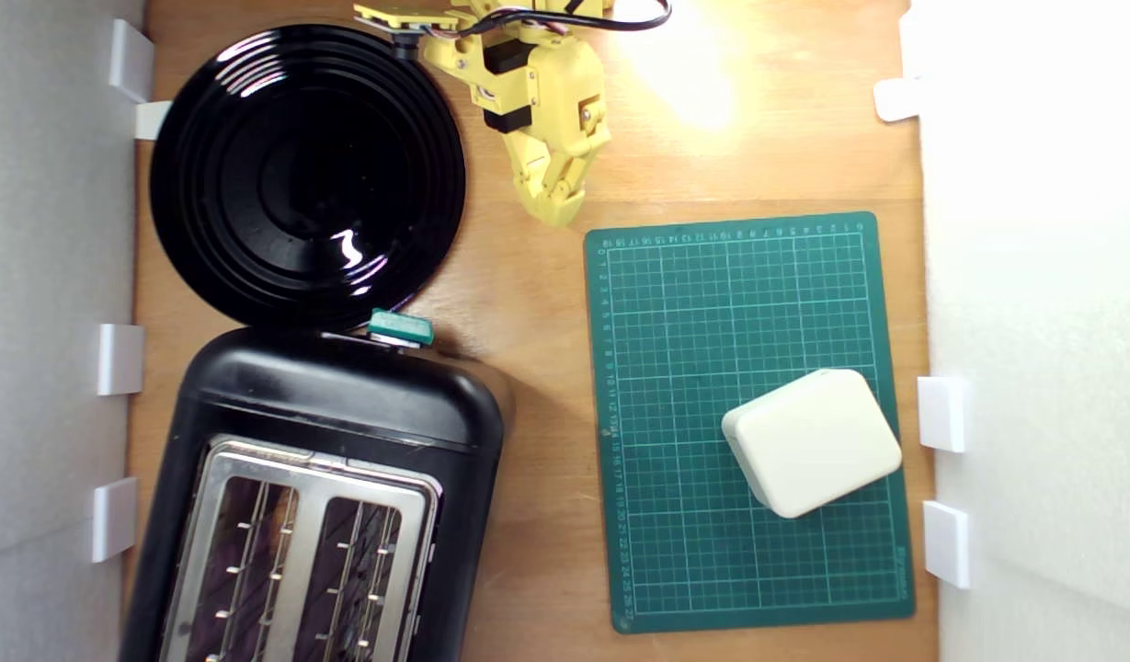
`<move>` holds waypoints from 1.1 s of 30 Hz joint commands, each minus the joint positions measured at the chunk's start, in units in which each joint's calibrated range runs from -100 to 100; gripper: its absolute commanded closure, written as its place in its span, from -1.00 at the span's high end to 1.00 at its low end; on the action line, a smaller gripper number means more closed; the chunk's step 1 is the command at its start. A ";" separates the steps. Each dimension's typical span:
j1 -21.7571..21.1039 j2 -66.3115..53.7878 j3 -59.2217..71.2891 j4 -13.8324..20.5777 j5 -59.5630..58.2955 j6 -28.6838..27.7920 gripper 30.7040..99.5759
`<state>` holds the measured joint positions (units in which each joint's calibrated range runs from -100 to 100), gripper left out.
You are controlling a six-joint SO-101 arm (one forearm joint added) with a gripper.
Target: Start toaster
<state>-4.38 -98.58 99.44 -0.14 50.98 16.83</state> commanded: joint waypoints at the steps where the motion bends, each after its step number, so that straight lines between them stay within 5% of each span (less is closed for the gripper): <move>1: 0.02 -0.83 0.28 0.14 0.54 -0.19 -0.98; 33: 0.02 -0.25 0.28 0.14 3.20 -0.03 -0.98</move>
<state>-4.38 -98.58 99.44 -0.14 54.04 16.83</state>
